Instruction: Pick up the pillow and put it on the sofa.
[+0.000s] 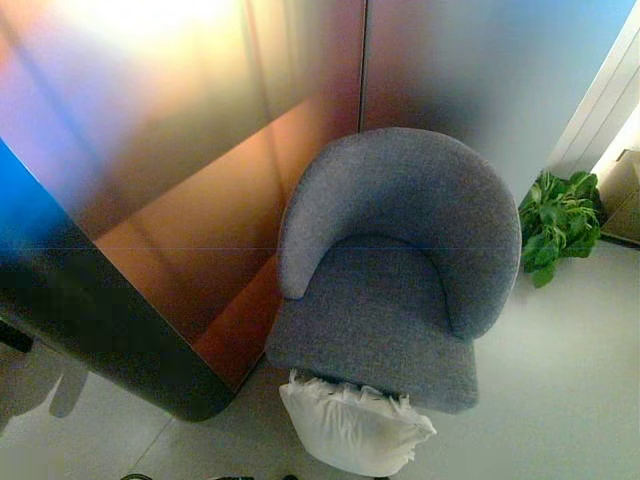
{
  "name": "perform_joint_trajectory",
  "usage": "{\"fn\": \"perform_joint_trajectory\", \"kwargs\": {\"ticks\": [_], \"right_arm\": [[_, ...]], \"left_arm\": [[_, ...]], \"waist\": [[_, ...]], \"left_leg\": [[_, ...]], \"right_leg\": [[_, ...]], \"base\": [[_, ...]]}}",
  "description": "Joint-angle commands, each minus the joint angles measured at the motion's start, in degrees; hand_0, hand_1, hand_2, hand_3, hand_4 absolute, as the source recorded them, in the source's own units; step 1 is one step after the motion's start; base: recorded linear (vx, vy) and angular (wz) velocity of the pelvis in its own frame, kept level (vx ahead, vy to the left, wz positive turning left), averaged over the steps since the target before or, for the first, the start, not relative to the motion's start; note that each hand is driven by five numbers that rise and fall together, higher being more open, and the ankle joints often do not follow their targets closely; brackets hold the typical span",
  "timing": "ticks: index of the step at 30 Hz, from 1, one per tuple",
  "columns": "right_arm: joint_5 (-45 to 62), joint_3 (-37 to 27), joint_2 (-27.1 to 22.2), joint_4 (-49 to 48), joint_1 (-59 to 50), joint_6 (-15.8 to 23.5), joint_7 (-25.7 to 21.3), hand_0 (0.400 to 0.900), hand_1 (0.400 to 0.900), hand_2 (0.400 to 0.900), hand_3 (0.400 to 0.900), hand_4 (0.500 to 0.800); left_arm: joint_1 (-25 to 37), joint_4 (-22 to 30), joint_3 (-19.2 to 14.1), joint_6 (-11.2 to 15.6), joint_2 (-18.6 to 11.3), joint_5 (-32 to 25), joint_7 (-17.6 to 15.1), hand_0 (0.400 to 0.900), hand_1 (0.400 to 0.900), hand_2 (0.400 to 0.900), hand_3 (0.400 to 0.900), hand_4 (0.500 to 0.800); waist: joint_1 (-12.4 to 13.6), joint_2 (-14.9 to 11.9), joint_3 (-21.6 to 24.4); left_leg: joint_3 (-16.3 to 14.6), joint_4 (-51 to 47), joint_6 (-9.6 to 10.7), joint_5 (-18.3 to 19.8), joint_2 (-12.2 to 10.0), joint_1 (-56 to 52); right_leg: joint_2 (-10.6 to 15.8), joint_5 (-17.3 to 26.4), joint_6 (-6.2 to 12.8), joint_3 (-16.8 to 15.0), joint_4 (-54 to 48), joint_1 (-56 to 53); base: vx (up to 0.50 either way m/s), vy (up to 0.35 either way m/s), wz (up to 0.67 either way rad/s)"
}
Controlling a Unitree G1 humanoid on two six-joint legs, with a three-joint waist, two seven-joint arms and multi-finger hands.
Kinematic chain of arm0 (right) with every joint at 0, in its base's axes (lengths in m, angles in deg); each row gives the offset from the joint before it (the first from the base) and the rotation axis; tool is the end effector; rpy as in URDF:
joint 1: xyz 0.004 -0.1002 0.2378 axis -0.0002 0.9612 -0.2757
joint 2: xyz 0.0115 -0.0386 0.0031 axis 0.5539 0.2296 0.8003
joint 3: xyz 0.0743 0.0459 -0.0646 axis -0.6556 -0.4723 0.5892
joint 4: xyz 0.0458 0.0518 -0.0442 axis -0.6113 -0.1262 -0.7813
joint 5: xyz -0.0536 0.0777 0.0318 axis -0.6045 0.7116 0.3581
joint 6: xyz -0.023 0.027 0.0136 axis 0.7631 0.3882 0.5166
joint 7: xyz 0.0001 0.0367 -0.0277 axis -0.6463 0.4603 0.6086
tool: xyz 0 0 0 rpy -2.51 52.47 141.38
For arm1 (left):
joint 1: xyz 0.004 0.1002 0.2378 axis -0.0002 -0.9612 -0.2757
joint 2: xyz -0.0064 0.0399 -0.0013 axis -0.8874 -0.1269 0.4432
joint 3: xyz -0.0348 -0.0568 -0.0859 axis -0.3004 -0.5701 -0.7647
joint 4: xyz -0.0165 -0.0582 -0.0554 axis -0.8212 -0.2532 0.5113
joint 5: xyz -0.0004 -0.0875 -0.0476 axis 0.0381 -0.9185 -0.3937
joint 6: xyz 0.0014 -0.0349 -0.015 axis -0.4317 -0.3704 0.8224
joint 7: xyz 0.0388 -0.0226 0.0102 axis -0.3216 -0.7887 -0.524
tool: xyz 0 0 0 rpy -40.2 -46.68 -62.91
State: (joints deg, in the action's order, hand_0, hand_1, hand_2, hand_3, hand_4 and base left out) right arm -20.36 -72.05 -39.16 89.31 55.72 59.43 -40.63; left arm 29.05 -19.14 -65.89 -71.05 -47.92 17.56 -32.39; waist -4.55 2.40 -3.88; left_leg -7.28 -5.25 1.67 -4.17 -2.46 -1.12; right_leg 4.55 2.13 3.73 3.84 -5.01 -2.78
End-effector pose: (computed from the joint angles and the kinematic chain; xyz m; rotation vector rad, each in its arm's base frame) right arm 0.0577 -0.2471 -0.1177 -0.3642 1.4514 -0.1157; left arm 0.0677 0.2261 -0.1217 0.0752 1.3565 -0.0854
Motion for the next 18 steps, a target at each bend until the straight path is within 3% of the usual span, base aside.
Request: {"fn": "perform_joint_trajectory", "kwargs": {"ticks": [1, 9, 18], "right_arm": [[3.3, 1.1, -3.1, 0.1, -7.2, -0.5, -0.7, 0.900, 0.900, 0.900, 0.900, 0.800], [7.0, 1.6, -5.8, -2.0, -13.1, 2.5, -2.4, 0.900, 0.900, 0.900, 0.900, 0.800], [10.0, 2.6, -11.8, -3.6, -22.1, 3.9, -3.1, 0.900, 0.900, 0.900, 0.900, 0.800]], "left_arm": [[3.4, 0.2, 2.5, 1.6, -2.3, -0.8, 2.3, 0.900, 0.900, 0.900, 0.900, 0.800], [5.9, 3.4, 5.7, 1.7, -3.1, -3.9, 3.4, 0.900, 0.900, 0.900, 0.900, 0.800], [9.6, 6.6, 8.1, 5.1, -5.5, -10.8, 6.1, 0.900, 0.900, 0.900, 0.900, 0.800]], "waist": [[0.4, -0.4, -5.3], [0.9, 2.4, -11.5], [2.3, 6.1, -19.1]], "left_leg": [[0.0, 1.3, -1.6, 6.9, 5.2, -1.3], [0.9, 3.7, -1.4, 5.8, 6.3, 6.1], [2.1, 7.8, -0.6, 3.9, 7.6, 16.5]], "right_leg": [[0.5, -0.7, 3.13, 0.0, 2.6, 3.8], [1.4, -1.2, 2.40, -0.1, 5.5, 10.9], [2.2, -2.7, 0.91, 2.2, 11.6, 21.0]], "base": [[-0.16, 0.066, 0.02], [-0.10, 0.023, 0.05], [-0.12, 0.005, 0.14]]}}
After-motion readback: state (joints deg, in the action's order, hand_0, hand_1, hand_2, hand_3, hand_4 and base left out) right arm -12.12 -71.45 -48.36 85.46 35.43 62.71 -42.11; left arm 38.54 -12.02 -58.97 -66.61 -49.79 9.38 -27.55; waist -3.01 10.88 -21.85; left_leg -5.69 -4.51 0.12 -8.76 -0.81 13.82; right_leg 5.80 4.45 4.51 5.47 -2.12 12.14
